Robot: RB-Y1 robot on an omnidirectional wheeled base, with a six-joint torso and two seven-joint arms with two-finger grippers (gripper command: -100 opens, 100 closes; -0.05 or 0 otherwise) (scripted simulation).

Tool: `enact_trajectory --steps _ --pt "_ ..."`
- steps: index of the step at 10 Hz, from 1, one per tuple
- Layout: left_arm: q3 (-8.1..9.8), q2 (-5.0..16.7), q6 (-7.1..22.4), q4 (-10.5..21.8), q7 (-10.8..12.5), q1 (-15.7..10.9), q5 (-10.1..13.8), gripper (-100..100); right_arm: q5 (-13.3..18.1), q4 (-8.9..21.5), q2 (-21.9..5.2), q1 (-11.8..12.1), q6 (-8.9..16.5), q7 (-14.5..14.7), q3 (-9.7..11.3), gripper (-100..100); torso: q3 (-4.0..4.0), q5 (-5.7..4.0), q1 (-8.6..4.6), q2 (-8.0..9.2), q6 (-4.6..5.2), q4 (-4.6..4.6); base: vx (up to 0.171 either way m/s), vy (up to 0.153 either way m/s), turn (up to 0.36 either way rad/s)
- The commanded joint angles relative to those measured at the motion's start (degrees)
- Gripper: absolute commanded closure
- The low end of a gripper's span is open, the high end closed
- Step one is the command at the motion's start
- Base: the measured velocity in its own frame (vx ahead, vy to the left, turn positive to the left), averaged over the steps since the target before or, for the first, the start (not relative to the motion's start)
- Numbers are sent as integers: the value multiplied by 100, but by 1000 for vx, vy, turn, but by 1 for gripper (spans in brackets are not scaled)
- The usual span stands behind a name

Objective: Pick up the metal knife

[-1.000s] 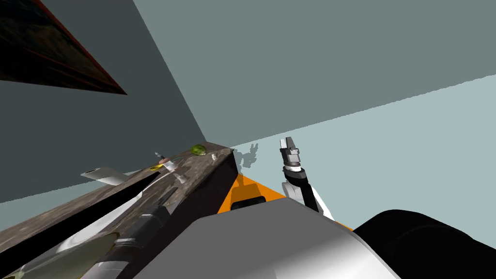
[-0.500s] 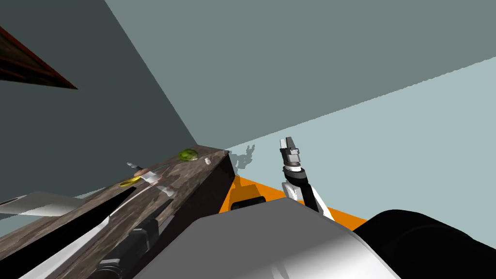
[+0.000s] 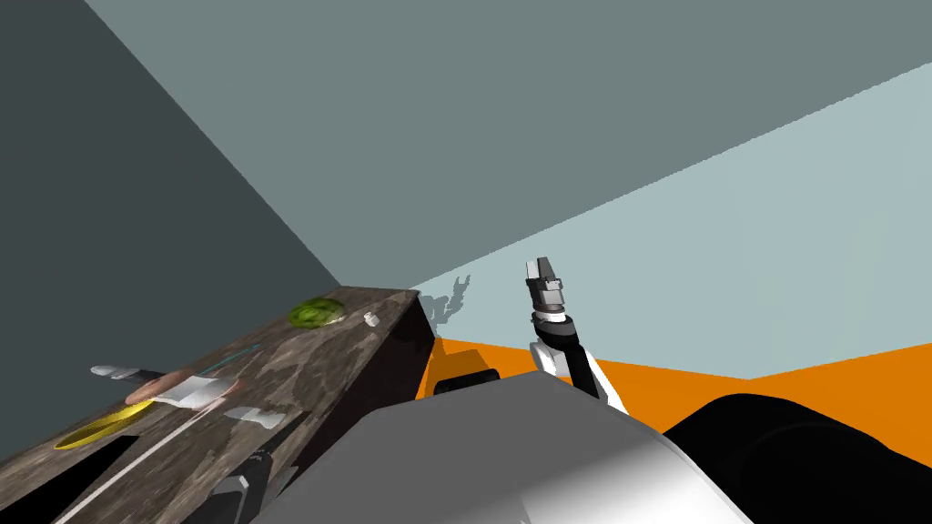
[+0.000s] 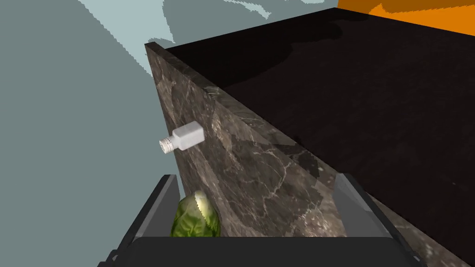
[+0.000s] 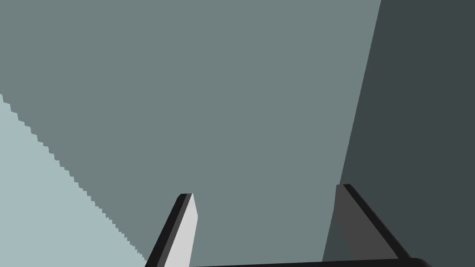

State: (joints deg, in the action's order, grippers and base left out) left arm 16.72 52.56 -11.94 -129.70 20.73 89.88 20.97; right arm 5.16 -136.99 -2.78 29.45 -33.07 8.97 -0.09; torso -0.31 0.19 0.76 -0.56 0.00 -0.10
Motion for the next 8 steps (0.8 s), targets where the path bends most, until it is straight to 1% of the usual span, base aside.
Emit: enact_trajectory --steps 1,2,3,4,5,7,8 --pt "46 176 53 99 99 283 83 -100 0 0 0 0 0 0 0 0 0 0 0 0 0 0 56 84 -146" --pt "38 369 213 163 183 473 184 -100 0 0 0 2 0 0 -1 0 1 -2 -9 2 -10 1 50 103 -187" --pt "22 506 373 227 262 740 280 -100 0 0 0 1 0 0 0 0 2 -2 -3 4 -5 1 81 107 -468" --pt "0 705 528 291 335 961 372 -100 0 0 0 0 0 0 0 0 -3 1 2 -5 -1 -1 83 153 -310" --pt "0 734 533 291 335 961 372 -100 0 0 -1 2 0 0 -1 0 -5 4 17 -9 -7 -2 60 131 -128" --pt "-65 1062 841 413 463 1318 538 -100 0 0 0 1 0 0 -1 0 -5 0 0 -8 -5 -2 81 119 -279" --pt "-65 1062 841 413 463 1329 538 -100 0 0 0 2 0 0 -1 0 -10 2 7 -18 -6 -4 71 106 -131"
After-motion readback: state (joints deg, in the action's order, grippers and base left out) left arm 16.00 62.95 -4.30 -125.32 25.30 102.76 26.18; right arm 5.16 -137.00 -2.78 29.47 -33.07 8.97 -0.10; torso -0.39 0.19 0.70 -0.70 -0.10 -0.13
